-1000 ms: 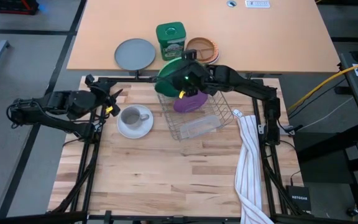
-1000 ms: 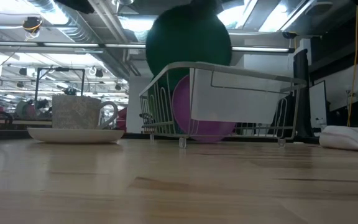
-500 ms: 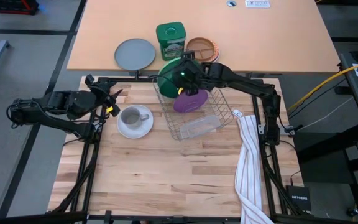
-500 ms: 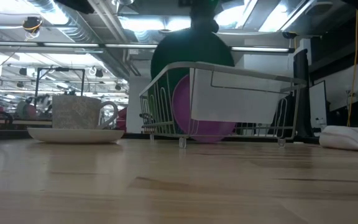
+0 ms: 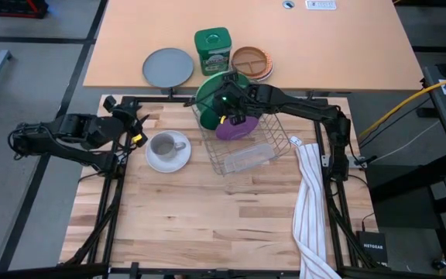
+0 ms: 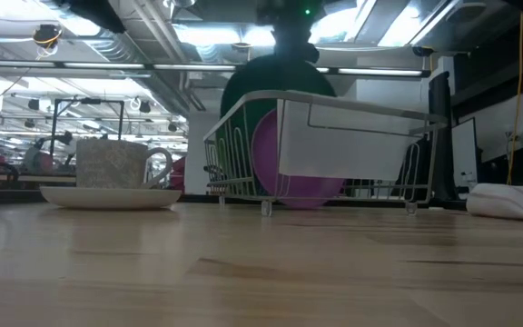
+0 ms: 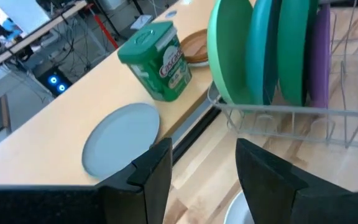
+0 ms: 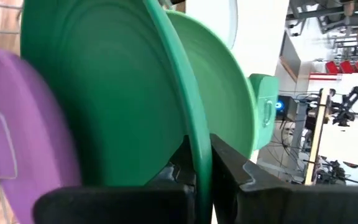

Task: Sort dishes
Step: Put the dark green plate into the dish rack

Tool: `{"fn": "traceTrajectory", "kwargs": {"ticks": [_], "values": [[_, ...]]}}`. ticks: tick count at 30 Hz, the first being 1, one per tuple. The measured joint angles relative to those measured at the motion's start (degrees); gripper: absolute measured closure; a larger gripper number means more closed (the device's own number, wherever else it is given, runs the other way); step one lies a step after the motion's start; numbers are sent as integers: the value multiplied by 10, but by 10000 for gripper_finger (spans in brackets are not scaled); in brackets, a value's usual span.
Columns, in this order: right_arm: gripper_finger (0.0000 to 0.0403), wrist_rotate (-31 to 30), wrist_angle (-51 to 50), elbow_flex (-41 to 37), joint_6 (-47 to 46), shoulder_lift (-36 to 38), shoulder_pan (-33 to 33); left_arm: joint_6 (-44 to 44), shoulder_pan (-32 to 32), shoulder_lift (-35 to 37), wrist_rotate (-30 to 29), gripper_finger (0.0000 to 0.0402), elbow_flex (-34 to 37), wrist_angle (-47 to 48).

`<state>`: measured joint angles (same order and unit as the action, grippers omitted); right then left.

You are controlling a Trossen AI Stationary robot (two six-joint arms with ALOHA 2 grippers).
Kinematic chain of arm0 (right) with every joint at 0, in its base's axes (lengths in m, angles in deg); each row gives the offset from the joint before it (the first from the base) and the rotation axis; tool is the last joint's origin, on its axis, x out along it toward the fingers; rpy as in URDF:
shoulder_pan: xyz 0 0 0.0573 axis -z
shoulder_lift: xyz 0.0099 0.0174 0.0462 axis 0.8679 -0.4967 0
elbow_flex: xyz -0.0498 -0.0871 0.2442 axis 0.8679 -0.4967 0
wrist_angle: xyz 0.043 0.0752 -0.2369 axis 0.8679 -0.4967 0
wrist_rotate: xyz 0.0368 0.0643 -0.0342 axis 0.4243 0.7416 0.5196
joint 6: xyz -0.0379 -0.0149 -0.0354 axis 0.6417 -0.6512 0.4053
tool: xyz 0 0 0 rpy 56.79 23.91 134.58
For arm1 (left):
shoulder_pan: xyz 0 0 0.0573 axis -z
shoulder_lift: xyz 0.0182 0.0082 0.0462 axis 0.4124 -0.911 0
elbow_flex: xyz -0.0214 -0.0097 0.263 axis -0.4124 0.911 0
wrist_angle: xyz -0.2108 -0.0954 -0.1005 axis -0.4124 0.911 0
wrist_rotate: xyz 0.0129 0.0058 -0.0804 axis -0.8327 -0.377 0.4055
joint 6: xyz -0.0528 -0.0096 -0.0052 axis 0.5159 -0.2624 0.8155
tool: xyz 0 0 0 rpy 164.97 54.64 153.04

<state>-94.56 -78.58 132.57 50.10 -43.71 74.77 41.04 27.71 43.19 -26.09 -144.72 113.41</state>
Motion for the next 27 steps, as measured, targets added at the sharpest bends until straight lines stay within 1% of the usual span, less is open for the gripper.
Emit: {"fn": "traceTrajectory", "kwargs": {"ticks": [4,8,11,16,27], "values": [[382,6,-3,-2,-3,-4,1,27,0,0,0,235,0,33],[382,37,-4,-2,-31,-4,3,54,0,0,0,235,0,63],[382,41,-6,-2,-34,-7,3,62,0,0,0,235,0,76],[379,44,-7,-2,-34,-12,2,61,0,0,0,235,0,75],[348,59,-5,-2,-35,-12,1,62,0,0,0,235,0,75]]}}
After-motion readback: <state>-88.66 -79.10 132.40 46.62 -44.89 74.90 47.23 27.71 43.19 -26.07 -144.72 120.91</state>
